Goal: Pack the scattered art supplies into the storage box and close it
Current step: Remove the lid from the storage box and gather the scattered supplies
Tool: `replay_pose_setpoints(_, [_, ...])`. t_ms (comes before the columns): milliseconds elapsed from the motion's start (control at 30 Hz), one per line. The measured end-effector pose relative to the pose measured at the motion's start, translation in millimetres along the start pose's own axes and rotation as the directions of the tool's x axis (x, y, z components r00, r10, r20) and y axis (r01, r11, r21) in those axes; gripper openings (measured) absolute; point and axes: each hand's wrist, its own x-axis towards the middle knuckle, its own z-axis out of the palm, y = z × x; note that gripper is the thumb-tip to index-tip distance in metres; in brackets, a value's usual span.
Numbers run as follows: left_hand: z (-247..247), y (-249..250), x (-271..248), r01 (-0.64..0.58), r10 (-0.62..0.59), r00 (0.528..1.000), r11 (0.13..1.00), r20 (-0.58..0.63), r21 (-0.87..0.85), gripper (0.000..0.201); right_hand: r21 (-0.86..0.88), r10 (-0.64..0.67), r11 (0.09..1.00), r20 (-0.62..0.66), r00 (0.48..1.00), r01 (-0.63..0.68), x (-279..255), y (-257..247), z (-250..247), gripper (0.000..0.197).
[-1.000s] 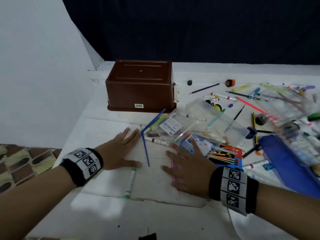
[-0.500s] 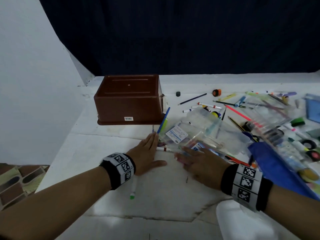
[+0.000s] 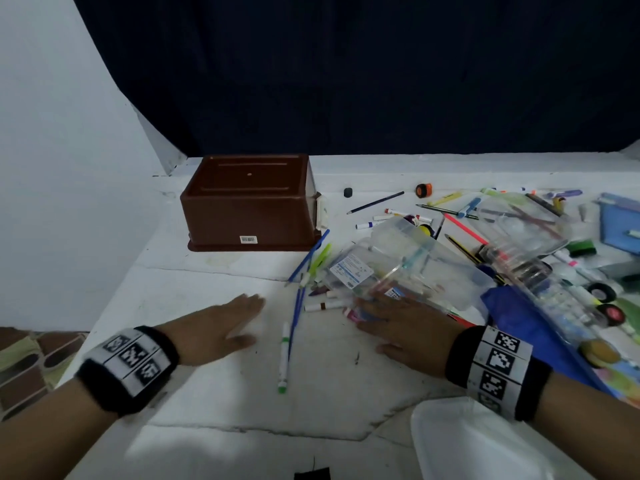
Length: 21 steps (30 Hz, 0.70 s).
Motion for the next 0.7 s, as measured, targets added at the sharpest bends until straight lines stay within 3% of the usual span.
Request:
replay_pose_setpoints(67, [18.6,-5.2,-12.8,-0.019,0.013,0.997,0.997,0.078,0.074,0.096,-0.042,0.035,0.998,-0.017,0.999,-0.036,1.1,-0.1,0.8,0.064])
replay_pose_setpoints(167, [35.2,7.6,-13.8,-0.025,0.019,0.999,0.988,0.043,0.150,0.096,-0.018,0.089,0.996,-0.029,0.996,-0.089,-3.0,-3.3,-6.0,0.070])
replay_pose_setpoints(300, [30.4,22.5,20.8,0.029,-0.026,0.999,0.985,-0.021,0.168,0.123,-0.017,0.171,0.985,0.022,0.985,-0.171,-6.6,-5.0,-13.4,0.065])
replay_pose_setpoints(367, [20.1,26.3,39.7,0.067,-0.061,0.997,0.991,-0.055,0.117,0.143,-0.011,0.154,0.988,-0.016,0.988,-0.155,-8.8,-9.5,-21.8,0.071])
replay_pose_setpoints(433, [7.6,29.4,55.7,0.102,-0.099,0.993,0.993,-0.065,0.054,0.159,0.030,0.196,0.980,0.041,0.980,-0.197,-10.0,-6.0,-19.1,0.079])
replay_pose_setpoints(500, [-4.6,31.6,69.8,0.113,-0.110,0.993,0.992,-0.052,0.059,0.166,0.052,0.183,0.982,0.027,0.983,-0.184,-9.6,-2.9,-12.6,0.075])
replay_pose_setpoints(600, [-13.8,35.7,87.7,0.090,-0.089,0.996,0.995,-0.031,0.033,0.166,0.078,0.171,0.982,-0.016,0.985,-0.170,-8.4,-5.4,-14.3,0.064])
replay_pose_setpoints(700, [-10.3,53.4,96.7,0.010,-0.016,0.998,0.996,-0.062,-0.090,0.144,0.107,0.200,0.974,0.015,0.980,-0.201,-12.4,-3.8,-13.8,0.062])
